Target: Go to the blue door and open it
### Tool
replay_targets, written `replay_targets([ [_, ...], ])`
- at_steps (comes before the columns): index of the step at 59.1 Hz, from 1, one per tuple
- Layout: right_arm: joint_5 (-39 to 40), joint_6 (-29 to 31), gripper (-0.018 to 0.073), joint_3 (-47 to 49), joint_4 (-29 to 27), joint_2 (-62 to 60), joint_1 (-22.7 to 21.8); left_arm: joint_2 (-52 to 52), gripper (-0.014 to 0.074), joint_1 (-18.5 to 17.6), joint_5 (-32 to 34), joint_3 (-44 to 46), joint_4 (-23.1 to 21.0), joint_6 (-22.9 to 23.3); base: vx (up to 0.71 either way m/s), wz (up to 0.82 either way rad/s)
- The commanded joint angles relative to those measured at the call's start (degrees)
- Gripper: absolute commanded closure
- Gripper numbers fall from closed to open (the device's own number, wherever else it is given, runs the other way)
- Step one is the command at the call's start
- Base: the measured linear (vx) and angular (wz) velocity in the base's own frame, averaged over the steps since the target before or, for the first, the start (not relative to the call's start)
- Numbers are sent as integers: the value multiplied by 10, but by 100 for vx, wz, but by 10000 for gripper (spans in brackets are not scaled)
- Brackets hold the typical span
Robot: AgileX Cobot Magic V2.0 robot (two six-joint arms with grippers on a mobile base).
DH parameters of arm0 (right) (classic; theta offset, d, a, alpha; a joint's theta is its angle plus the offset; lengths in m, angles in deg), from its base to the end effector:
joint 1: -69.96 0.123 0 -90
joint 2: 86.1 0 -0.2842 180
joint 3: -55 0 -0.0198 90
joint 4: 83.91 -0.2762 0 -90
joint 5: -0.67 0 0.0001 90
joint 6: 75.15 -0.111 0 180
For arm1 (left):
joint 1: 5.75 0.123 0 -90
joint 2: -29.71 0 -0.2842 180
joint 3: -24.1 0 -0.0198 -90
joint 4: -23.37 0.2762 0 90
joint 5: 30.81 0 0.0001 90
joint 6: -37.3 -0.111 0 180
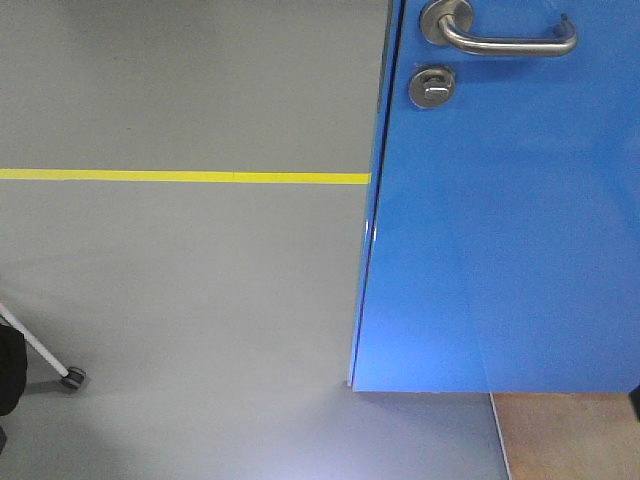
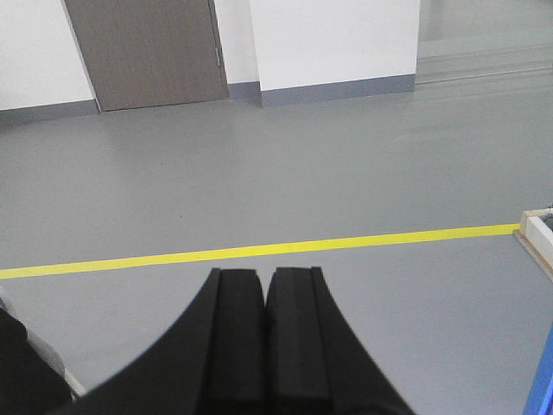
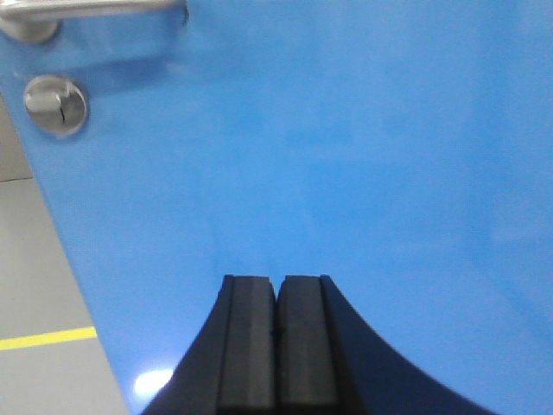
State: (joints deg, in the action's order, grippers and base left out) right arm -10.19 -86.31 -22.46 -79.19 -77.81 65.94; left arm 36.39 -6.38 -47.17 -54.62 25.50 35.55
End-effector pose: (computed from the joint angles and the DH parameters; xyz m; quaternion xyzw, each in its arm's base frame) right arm 0.1026 -0.0089 0.1914 0.0737 0.7428 0.0088 0.6653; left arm 0.1001 0.0001 0.1752 0.0266 0.7753 0.0215 0.6307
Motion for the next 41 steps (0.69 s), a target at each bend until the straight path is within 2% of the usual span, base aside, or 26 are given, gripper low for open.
replay_targets([
  [1, 74, 1, 557, -26, -5, -19, -2, -4, 526, -3, 48, -3, -4, 1, 0, 0],
  [4, 55, 2, 557, -24, 2, -16, -2, -4, 526, -3, 48, -3, -4, 1, 0, 0],
  [41, 54, 1, 557, -25, 3, -18, -2, -4, 526, -3, 49, -3, -4, 1, 0, 0],
])
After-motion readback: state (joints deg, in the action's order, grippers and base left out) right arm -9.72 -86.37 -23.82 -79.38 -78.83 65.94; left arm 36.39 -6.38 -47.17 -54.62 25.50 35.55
